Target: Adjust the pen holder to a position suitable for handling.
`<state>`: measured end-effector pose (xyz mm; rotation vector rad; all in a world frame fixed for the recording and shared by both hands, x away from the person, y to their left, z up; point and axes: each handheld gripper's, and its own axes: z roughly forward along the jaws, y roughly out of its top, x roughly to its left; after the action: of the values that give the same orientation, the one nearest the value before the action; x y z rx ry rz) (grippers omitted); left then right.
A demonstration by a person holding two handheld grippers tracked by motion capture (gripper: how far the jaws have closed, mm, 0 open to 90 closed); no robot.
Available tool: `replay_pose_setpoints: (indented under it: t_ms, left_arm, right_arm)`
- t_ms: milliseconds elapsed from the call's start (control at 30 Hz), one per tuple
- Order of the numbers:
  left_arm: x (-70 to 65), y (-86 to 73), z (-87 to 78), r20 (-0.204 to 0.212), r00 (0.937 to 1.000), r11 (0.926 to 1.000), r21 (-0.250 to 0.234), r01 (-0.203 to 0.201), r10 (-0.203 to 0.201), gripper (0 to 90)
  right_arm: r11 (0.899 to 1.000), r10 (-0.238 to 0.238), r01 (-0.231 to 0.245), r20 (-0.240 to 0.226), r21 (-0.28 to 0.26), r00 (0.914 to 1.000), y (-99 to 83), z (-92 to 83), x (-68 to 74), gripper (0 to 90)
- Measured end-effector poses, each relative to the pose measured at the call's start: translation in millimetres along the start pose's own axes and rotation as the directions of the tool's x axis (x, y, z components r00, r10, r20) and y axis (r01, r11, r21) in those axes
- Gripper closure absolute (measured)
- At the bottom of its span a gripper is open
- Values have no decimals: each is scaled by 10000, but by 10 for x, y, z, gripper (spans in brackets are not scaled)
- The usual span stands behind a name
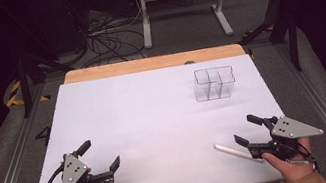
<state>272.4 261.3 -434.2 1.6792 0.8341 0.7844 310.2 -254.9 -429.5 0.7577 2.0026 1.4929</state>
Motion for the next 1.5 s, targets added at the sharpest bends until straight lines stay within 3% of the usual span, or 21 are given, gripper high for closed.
replay_pose_setpoints:
  t_ms: [167,433,667,800,867,1167,1500]
  left_arm:
    - [18,-1,-14,-2,9998,9997,-109,221,-221,26]
    - [2,0,-6,-175,9998,10000,-50,-85,84,29]
    - [14,-4,-21,-223,9997,9999,-102,17,-19,31]
    - [6,-2,-22,-388,9991,9999,-13,-156,155,34]
    - [8,-4,-17,-360,9992,9999,13,-171,171,34]
    - [-4,0,-16,-387,9991,9998,14,-200,200,34]
    - [2,-6,-15,-430,9989,9998,56,-186,188,34]
  right_arm:
    - [10000,-38,37,-64,-20,10000,5,5,17,227]
    - [10000,-73,73,-51,-21,10000,-2,0,7,222]
    - [9998,-198,198,-107,-47,9997,0,15,12,214]
    - [9992,-327,330,-155,211,9993,23,34,14,211]
    - [9973,-564,569,-139,461,9983,48,54,18,210]
    - [9961,-481,526,-642,711,9968,125,214,23,212]
    - [9949,-476,545,-814,849,9955,250,336,0,212]
